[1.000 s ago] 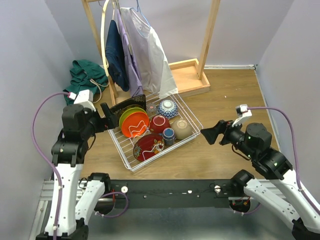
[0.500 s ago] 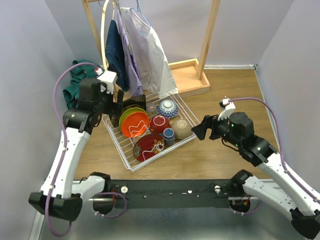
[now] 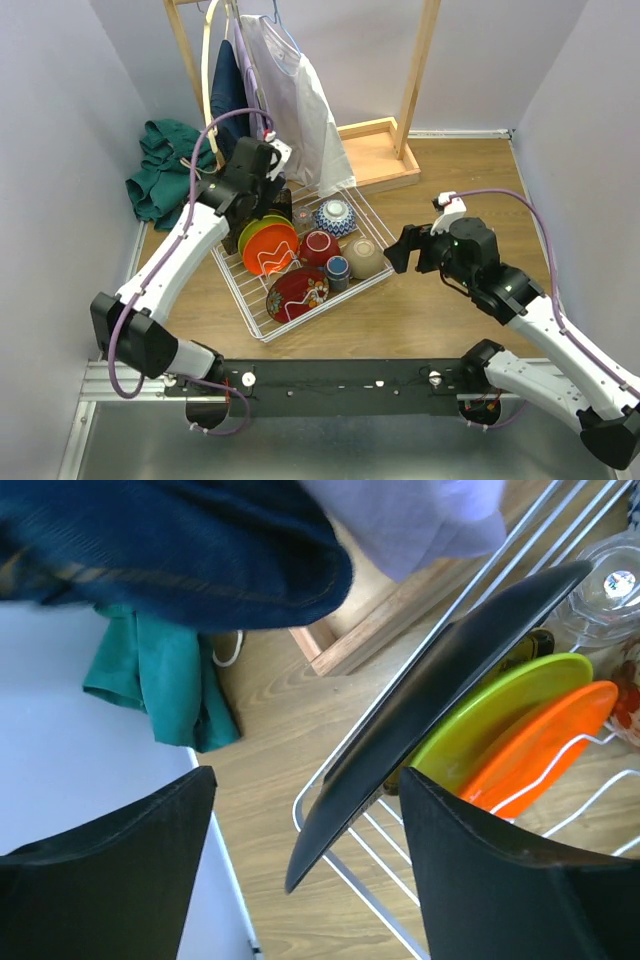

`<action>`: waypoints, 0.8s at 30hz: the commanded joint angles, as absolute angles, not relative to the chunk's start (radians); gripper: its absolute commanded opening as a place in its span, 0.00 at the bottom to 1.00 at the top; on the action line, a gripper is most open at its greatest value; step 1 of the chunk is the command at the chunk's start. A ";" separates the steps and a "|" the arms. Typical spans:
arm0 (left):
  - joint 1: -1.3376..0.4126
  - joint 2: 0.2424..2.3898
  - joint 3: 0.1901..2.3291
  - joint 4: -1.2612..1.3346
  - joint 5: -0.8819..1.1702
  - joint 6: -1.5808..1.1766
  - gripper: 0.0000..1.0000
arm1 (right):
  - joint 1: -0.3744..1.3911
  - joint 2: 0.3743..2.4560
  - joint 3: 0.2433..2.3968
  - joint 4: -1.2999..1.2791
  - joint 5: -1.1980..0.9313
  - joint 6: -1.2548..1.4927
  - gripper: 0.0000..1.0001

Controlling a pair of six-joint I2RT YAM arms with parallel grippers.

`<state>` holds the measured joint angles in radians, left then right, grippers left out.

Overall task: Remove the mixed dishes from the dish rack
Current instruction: Pick up the plate from the dish rack.

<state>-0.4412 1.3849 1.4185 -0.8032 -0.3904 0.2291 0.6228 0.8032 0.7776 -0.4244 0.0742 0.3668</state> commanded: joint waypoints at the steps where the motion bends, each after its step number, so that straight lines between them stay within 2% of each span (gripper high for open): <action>1: -0.500 1.459 1.462 -0.864 -0.578 0.273 0.79 | 0.627 0.822 0.836 -0.460 0.092 0.348 1.00; 3: -0.515 1.474 1.450 -0.845 -0.638 0.284 0.72 | 0.629 0.816 0.825 -0.457 0.081 0.350 1.00; 6: -0.537 1.493 1.444 -0.813 -0.656 0.278 0.70 | 0.627 0.799 0.795 -0.434 0.072 0.356 1.00; 16: -0.565 1.539 1.387 -0.759 -0.649 0.333 0.51 | 0.629 0.759 0.770 -0.436 0.089 0.368 1.00; 20: -0.565 1.546 1.371 -0.741 -0.612 0.347 0.49 | 0.630 0.759 0.775 -0.439 0.089 0.356 1.00; 24: -0.565 1.566 1.365 -0.729 -0.595 0.350 0.42 | 0.629 0.768 0.784 -0.451 0.101 0.345 1.00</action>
<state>-0.5591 1.5471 1.3796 -0.7601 -0.6155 0.3298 0.6228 0.7635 0.7856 -0.4374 0.0750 0.3641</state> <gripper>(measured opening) 0.446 0.997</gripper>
